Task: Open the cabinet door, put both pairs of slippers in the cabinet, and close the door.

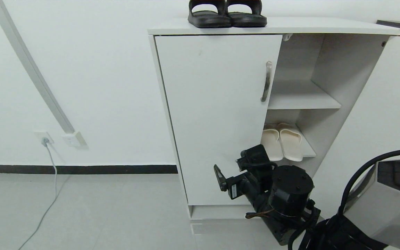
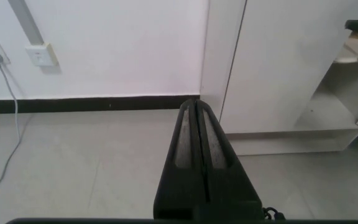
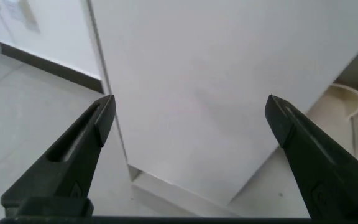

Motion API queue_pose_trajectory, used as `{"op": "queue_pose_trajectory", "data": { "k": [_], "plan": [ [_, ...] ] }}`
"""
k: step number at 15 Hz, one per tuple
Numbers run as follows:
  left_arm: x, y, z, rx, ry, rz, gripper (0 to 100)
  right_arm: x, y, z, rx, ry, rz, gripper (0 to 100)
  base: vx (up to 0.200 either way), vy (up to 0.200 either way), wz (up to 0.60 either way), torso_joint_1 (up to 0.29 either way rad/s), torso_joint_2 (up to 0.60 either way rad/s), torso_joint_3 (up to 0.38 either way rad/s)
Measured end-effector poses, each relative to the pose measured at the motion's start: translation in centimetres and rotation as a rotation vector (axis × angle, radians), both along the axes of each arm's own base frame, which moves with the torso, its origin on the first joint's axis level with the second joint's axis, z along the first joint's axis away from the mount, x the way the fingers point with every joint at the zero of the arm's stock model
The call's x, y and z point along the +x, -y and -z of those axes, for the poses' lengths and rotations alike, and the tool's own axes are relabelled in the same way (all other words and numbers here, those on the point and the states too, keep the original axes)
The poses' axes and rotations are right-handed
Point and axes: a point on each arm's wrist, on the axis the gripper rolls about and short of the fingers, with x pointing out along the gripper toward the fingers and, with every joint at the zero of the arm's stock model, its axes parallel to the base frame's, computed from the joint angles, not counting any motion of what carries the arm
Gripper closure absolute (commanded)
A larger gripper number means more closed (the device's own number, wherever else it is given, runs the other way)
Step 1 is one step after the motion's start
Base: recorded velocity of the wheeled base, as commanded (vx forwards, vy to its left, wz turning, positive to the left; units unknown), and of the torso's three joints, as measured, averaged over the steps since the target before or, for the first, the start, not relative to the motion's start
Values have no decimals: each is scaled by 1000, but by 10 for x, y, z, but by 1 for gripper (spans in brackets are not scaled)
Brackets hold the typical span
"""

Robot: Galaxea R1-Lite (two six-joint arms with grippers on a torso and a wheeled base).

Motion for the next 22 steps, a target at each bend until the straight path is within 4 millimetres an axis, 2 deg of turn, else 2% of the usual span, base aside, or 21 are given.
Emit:
{"op": "queue_pose_trajectory", "data": {
  "k": [10, 13, 22],
  "plan": [
    [0, 0, 0, 0, 0, 0, 100, 0, 1, 2, -15, 1, 2, 0, 0, 0, 0, 0, -18, -18],
    [0, 0, 0, 0, -1, 1, 100, 0, 0, 2, -14, 2, -2, 0, 0, 0, 0, 15, -189, -330],
    [0, 0, 0, 0, 0, 1, 100, 0, 0, 2, -15, 2, -8, 0, 0, 0, 0, 97, -496, -353]
  ]
}}
